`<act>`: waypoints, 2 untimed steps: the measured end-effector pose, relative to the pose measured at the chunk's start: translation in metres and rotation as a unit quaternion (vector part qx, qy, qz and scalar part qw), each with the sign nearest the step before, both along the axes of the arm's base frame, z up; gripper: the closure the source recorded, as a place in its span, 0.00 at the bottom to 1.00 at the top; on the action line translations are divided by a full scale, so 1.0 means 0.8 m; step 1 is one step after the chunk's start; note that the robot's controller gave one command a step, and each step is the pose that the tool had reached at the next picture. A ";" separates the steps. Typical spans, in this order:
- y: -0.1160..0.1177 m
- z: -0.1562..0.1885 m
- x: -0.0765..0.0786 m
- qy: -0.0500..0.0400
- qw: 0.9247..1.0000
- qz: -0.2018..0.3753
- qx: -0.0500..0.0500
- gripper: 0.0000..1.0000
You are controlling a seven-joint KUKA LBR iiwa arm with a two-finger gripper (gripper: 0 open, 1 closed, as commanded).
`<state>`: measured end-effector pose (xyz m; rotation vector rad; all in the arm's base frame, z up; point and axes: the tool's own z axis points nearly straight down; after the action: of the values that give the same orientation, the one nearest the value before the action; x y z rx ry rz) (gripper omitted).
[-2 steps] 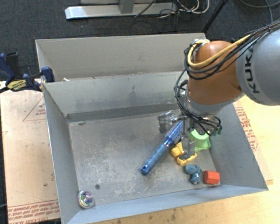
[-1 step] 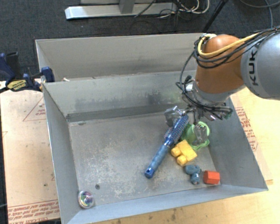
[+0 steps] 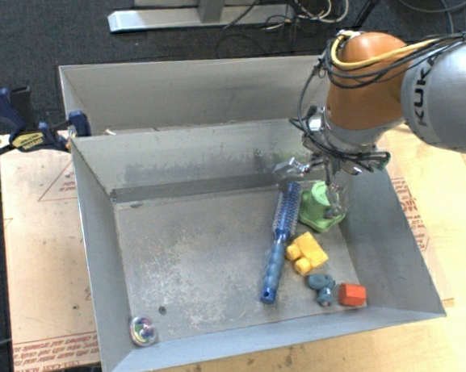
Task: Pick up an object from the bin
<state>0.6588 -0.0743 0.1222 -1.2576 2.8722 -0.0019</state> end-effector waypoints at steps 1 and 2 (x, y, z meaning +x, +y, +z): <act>0.024 -0.058 0.003 -0.003 0.992 0.124 0.000 0.00; 0.026 -0.054 0.006 -0.001 0.992 0.123 0.000 0.00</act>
Offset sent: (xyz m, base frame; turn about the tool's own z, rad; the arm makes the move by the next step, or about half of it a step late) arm -0.0017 0.0170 -0.0522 -0.2535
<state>0.6638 -0.0533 0.0788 -1.5986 2.6942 -0.0008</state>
